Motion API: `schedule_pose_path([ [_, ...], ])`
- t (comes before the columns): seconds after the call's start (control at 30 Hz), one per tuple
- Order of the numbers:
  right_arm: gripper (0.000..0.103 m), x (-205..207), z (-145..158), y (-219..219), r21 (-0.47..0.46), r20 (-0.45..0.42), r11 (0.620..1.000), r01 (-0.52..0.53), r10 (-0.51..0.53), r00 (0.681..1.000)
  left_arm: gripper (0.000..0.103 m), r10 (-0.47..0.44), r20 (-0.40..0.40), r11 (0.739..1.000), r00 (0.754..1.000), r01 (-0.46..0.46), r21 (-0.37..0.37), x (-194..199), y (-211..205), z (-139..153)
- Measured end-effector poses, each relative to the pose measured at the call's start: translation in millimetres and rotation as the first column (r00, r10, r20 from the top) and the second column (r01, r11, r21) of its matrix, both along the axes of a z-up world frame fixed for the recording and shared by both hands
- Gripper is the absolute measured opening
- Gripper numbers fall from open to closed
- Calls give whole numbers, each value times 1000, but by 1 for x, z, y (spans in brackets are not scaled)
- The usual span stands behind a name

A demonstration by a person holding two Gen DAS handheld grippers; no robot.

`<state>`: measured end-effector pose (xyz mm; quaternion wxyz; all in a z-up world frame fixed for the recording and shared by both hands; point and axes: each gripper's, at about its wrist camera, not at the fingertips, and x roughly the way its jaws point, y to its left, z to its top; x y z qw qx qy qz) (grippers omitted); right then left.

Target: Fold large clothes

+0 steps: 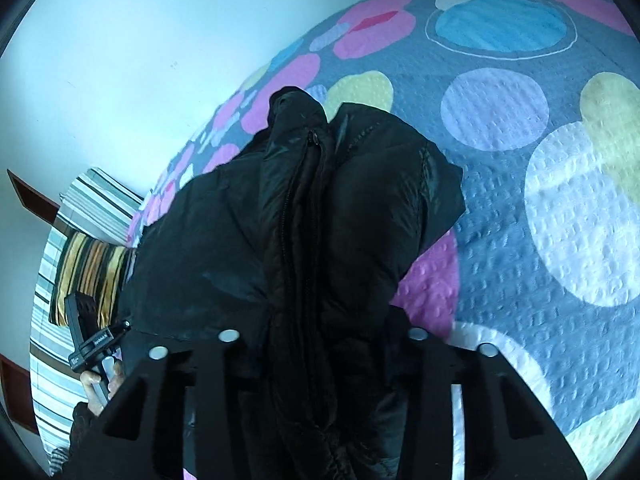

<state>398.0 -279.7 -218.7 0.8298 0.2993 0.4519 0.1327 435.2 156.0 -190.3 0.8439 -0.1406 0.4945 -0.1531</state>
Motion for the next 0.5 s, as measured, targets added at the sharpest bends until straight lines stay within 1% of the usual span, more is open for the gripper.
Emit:
schedule_pose_path([
  [0.1,31,-8,8,1,-7,33,1000,8,-7,999,41,-13,37,1000,999,13,13,-11,-3,13],
  [0.17,30,-15,14,2,-7,51,1000,14,-14,999,38,-16,50,1000,999,15,13,-17,-3,19],
  [0.33,29,-39,28,3,13,83,1000,14,-15,996,35,-15,65,1000,998,15,12,-51,-2,32],
  [0.5,29,-75,34,4,39,79,999,1,-4,997,34,-8,63,1000,998,9,-17,-99,2,38],
])
